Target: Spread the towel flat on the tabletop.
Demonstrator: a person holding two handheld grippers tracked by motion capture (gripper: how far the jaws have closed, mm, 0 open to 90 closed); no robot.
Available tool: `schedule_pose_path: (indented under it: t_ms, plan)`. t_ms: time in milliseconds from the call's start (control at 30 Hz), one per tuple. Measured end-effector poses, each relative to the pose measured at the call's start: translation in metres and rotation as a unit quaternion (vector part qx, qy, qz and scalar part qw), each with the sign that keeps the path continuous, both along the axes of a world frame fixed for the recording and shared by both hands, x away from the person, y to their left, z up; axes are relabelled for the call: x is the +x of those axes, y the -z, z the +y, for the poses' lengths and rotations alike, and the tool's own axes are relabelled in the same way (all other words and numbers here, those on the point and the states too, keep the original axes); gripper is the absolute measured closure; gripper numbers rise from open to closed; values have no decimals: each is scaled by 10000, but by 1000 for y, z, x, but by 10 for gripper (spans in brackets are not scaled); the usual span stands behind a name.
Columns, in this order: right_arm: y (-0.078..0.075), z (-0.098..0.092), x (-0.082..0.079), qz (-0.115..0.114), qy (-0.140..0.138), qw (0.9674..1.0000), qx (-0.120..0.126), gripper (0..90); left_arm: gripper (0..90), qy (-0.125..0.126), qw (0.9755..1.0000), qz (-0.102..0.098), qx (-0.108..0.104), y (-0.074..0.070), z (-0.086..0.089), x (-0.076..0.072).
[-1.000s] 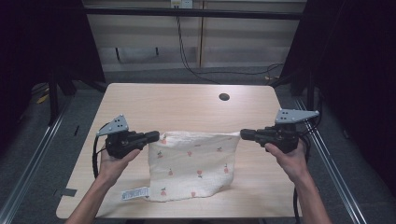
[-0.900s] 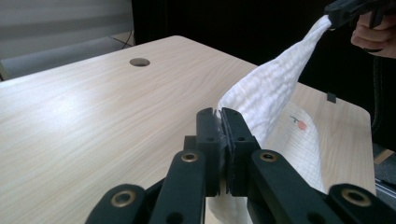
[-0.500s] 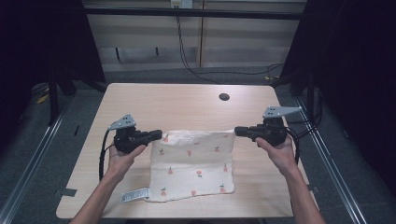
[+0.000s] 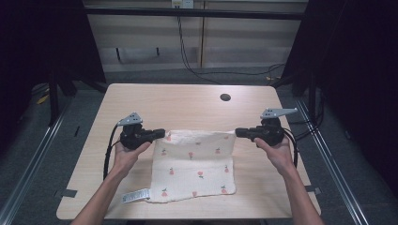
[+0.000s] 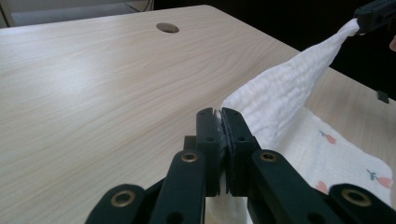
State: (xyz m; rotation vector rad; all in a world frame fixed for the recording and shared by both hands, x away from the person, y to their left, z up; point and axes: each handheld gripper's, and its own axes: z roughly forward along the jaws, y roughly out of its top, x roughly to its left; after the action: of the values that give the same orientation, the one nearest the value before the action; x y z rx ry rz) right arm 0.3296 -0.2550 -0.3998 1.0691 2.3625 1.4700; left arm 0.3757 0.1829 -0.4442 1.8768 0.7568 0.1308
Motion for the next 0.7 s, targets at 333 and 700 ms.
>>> schedule_pose_path:
  t_ms: [333,700]
  plan:
    - [16,-9,16,155,253,9996,7,877,866,9,9998,213,16,17,-11,22]
    - [46,-3,39,144,446,9987,-180,875,830,-76,9992,391,62,27,-12,34]
